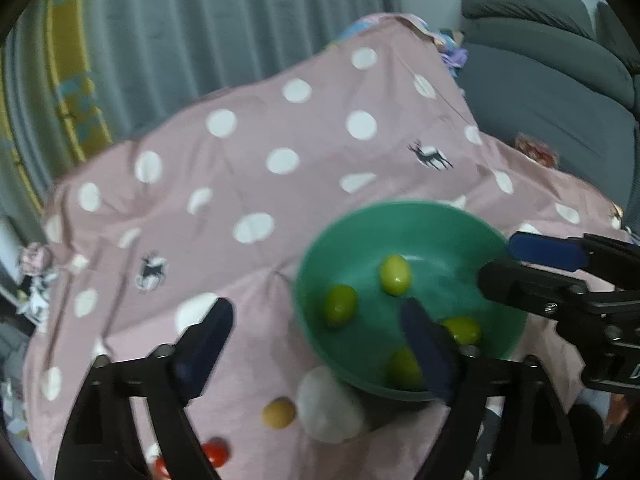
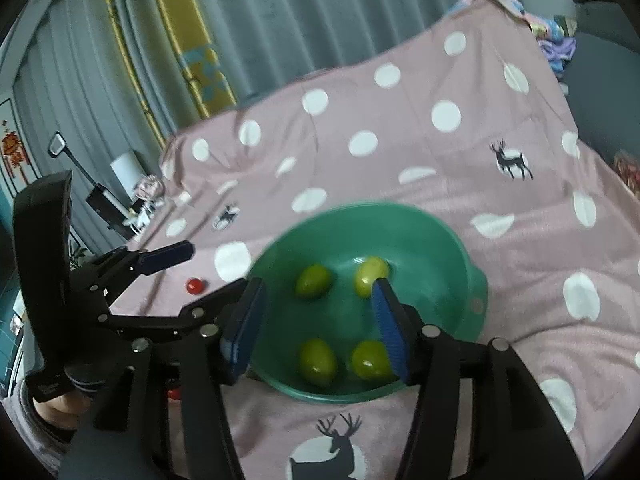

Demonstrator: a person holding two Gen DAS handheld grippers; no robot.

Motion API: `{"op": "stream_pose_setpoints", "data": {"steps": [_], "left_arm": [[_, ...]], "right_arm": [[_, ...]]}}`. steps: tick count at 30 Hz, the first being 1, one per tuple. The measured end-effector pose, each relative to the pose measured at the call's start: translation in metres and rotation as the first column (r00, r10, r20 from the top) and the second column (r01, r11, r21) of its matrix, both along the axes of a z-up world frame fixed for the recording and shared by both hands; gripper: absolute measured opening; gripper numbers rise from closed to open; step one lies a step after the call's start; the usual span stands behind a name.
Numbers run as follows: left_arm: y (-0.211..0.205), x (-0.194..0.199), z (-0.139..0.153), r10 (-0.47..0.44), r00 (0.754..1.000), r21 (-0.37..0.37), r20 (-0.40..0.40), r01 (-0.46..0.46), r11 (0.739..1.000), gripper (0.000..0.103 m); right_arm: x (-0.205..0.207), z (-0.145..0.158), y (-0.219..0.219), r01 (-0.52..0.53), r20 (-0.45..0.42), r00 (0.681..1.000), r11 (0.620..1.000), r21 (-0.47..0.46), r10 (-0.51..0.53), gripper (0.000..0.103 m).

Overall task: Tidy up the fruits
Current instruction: 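Lower both green plums into the green bowl and open both grippers, then move both tools back toward the oranges and tomatoes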

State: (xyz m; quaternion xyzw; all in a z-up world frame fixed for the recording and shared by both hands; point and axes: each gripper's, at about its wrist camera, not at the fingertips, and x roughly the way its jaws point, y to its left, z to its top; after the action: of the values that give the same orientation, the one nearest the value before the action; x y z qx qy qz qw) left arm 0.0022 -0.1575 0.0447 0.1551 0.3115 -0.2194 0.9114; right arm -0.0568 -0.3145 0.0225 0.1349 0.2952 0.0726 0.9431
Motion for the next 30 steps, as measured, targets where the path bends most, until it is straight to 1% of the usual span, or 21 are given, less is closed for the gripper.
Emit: {"op": "stream_pose_setpoints", "data": {"steps": [3, 8, 10, 12, 21, 23, 25, 26, 28, 30], "left_arm": [[0.009, -0.007, 0.012, 0.025, 0.999, -0.013, 0.034, -0.024, 1.0, 0.092], [0.022, -0.018, 0.025, 0.063, 0.995, -0.019, 0.073, -0.062, 0.998, 0.093], [0.027, -0.023, 0.029, 0.083, 0.992, -0.015, 0.1, -0.082, 0.997, 0.098], [0.033, -0.029, 0.033, 0.103, 0.987, -0.012, 0.127, -0.102, 0.995, 0.099], [0.064, -0.041, 0.047, 0.159, 0.972, -0.05, 0.171, -0.153, 0.987, 0.099], [0.07, -0.041, 0.048, 0.17, 0.971, -0.058, 0.167, -0.162, 0.985, 0.099], [0.078, -0.04, 0.047, 0.174, 0.973, -0.069, 0.152, -0.165, 0.984, 0.099], [0.084, -0.039, 0.046, 0.172, 0.976, -0.082, 0.132, -0.162, 0.983, 0.099], [0.097, -0.036, 0.042, 0.172, 0.981, -0.104, 0.089, -0.162, 0.981, 0.1], [0.116, -0.03, 0.036, 0.201, 0.979, -0.125, 0.039, -0.195, 0.973, 0.1]], "right_arm": [[-0.007, 0.012, 0.003, -0.001, 0.042, 0.999, 1.0, 0.003, 0.001, 0.068], [-0.017, 0.025, 0.011, -0.017, 0.077, 0.997, 1.0, 0.009, 0.017, 0.073], [-0.021, 0.031, 0.017, -0.033, 0.091, 0.995, 0.999, 0.001, 0.033, 0.075], [-0.024, 0.035, 0.024, -0.048, 0.102, 0.994, 0.999, -0.008, 0.048, 0.078], [-0.033, 0.054, 0.053, -0.097, 0.136, 0.985, 0.994, -0.052, 0.103, 0.081], [-0.034, 0.057, 0.058, -0.108, 0.138, 0.984, 0.992, -0.061, 0.115, 0.081], [-0.033, 0.058, 0.065, -0.119, 0.132, 0.983, 0.991, -0.068, 0.127, 0.084], [-0.033, 0.058, 0.067, -0.122, 0.128, 0.983, 0.99, -0.07, 0.13, 0.086], [-0.03, 0.055, 0.073, -0.138, 0.108, 0.983, 0.988, -0.075, 0.145, 0.086], [-0.026, 0.05, 0.081, -0.162, 0.079, 0.983, 0.984, -0.076, 0.168, 0.086]]}}
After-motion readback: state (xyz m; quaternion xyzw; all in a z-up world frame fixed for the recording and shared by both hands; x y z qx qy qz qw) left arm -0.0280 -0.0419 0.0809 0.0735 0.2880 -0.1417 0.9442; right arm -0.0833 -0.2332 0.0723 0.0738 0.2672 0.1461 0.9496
